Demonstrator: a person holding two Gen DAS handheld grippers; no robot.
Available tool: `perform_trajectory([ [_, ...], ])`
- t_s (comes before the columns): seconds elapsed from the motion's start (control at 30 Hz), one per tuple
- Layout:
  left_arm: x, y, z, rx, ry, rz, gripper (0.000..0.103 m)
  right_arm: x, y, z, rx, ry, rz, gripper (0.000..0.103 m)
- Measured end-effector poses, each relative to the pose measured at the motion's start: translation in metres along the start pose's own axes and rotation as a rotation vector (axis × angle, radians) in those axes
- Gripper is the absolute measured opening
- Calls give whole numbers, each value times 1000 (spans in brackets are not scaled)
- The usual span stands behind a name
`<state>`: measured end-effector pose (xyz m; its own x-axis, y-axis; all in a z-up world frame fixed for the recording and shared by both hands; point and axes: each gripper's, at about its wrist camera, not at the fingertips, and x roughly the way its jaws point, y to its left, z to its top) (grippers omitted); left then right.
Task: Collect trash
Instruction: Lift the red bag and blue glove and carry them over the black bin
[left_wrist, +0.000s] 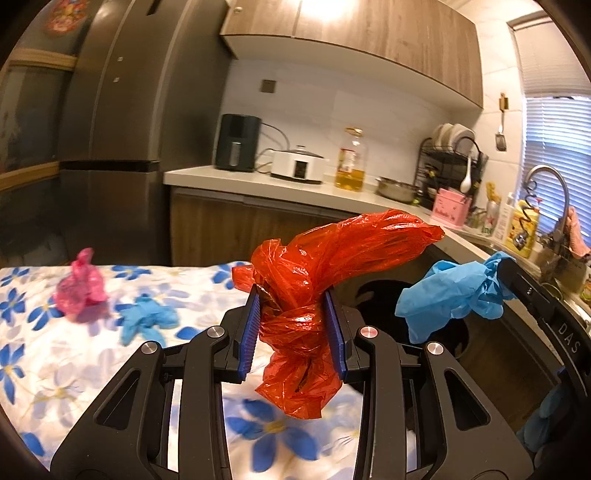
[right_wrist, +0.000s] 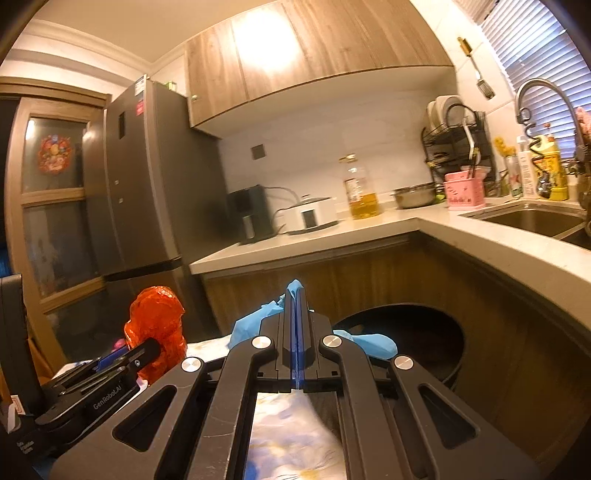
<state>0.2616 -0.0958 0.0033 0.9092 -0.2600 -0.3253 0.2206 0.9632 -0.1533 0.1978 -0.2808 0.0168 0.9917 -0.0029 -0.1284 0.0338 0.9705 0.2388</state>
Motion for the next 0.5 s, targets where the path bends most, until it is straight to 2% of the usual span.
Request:
perform_trajectory([
  [0.5,48,-72,14,67,2,-101,32,16,-54,17,28,-26,-100,1],
])
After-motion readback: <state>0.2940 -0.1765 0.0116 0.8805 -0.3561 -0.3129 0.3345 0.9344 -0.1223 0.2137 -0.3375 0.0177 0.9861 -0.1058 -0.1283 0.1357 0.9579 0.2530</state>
